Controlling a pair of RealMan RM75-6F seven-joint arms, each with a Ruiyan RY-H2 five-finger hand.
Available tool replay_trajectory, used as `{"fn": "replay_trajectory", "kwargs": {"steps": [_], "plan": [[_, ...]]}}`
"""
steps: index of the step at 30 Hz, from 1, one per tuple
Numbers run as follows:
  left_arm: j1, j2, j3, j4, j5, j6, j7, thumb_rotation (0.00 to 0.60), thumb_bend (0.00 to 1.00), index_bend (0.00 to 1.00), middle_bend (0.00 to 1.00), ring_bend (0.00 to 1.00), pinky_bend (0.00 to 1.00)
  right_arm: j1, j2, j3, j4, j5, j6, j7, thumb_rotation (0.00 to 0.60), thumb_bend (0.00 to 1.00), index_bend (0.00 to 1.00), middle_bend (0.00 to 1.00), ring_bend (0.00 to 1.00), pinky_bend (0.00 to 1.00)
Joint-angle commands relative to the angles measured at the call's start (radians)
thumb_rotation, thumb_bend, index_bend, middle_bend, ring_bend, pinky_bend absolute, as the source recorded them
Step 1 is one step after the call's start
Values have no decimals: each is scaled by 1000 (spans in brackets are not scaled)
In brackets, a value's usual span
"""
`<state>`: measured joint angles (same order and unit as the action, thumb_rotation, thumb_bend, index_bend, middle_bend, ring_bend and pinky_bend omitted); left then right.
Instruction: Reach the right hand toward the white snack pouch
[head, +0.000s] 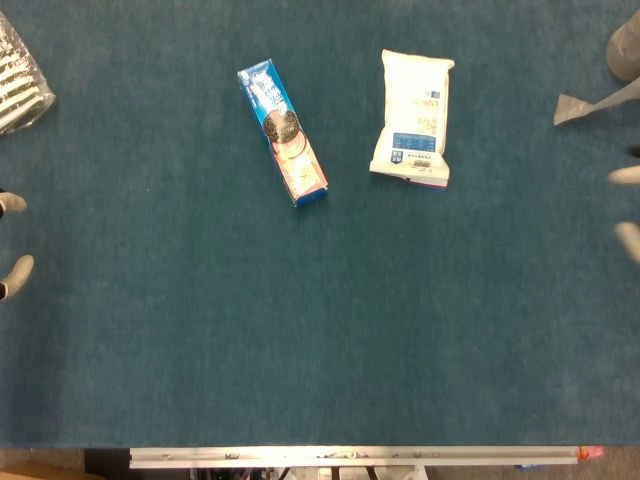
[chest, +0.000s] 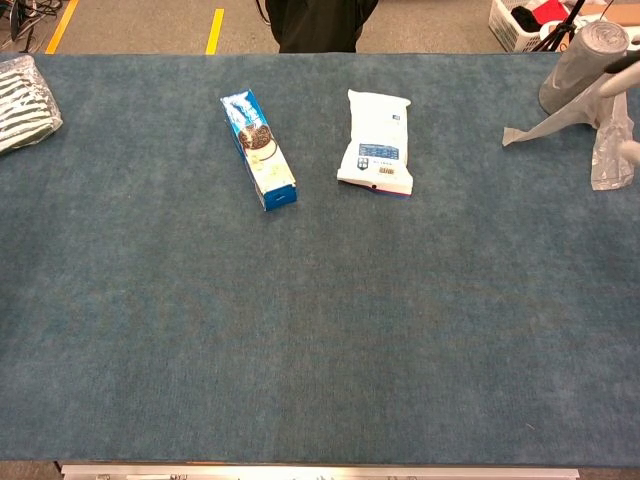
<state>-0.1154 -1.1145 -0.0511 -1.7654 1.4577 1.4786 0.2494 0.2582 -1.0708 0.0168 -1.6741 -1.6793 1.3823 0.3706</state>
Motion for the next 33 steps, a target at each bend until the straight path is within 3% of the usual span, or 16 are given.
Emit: {"fn": "replay_trajectory", "kwargs": {"steps": [1, 2, 7, 19, 33], "plan": [[10, 8, 0, -10, -3, 14, 4, 600, 202, 367, 322, 224, 67, 102, -90, 38, 28, -60, -63, 139, 600, 347, 584, 234, 26, 0], [14, 10, 0, -12, -5, 18, 6, 600, 202, 368, 322, 224, 67, 119, -110, 43, 38, -68, -69, 167, 600, 347, 693, 236, 26, 0], [27, 21, 3, -22, -7, 34, 7, 600, 202, 371, 322, 224, 67, 194, -234, 73, 117, -101, -68, 233, 600, 346, 870, 236, 26, 0], [46, 45, 3, -41, -19, 49, -1, 600, 202, 394, 322, 224, 67, 305, -493, 84, 311, -164, 2, 284, 600, 291, 941, 174, 0, 0], [46, 49, 0, -48, -16, 44, -1, 600, 202, 399, 322, 224, 67, 344, -643, 71, 444, -178, 124, 347, 600, 292, 968, 166, 0, 0]]}}
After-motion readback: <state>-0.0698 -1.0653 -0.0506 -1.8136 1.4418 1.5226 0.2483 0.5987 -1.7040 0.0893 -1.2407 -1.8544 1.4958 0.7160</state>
